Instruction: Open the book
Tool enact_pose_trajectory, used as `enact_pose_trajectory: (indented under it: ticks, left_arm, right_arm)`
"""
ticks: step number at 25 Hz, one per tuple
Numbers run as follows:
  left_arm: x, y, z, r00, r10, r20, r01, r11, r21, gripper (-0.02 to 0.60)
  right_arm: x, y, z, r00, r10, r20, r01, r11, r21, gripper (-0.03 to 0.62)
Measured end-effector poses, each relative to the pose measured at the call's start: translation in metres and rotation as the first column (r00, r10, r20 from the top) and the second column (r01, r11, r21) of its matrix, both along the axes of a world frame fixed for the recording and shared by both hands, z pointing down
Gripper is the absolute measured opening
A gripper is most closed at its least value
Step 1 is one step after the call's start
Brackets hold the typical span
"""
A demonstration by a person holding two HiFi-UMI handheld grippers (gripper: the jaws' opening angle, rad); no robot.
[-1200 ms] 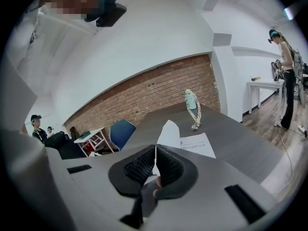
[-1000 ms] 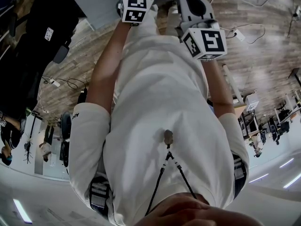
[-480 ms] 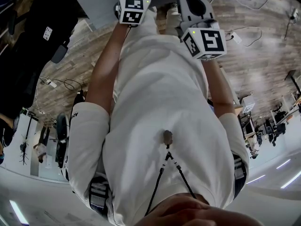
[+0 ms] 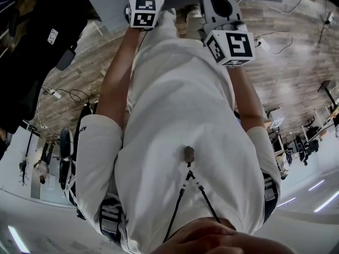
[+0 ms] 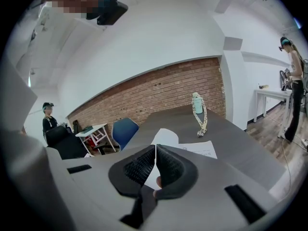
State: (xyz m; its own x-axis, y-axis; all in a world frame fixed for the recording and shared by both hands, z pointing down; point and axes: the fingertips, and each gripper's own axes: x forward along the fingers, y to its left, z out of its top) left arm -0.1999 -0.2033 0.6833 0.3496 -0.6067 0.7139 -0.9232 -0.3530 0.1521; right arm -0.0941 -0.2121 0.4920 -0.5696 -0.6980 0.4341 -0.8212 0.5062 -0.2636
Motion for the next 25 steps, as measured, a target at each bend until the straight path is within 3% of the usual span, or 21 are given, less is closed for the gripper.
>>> enact_pose_trajectory:
  ticks: [18, 25]
  left_arm:
    - [-0.056, 0.009, 0.006, 0.992, -0.116, 0.052, 0.117, 0.993, -0.012, 0.049]
    - [-0.065, 0.013, 0.009, 0.991, -0.108, 0.074, 0.111, 0.994, -0.026, 0.049]
  right_arm:
    - [-0.012, 0.003, -0.001, 1.000, -0.020, -0.010, 0.020, 1.000, 0.005, 0.037]
    - [-0.015, 0.002, -0.002, 1.000, -0.024, -0.010, 0.024, 1.000, 0.002, 0.037]
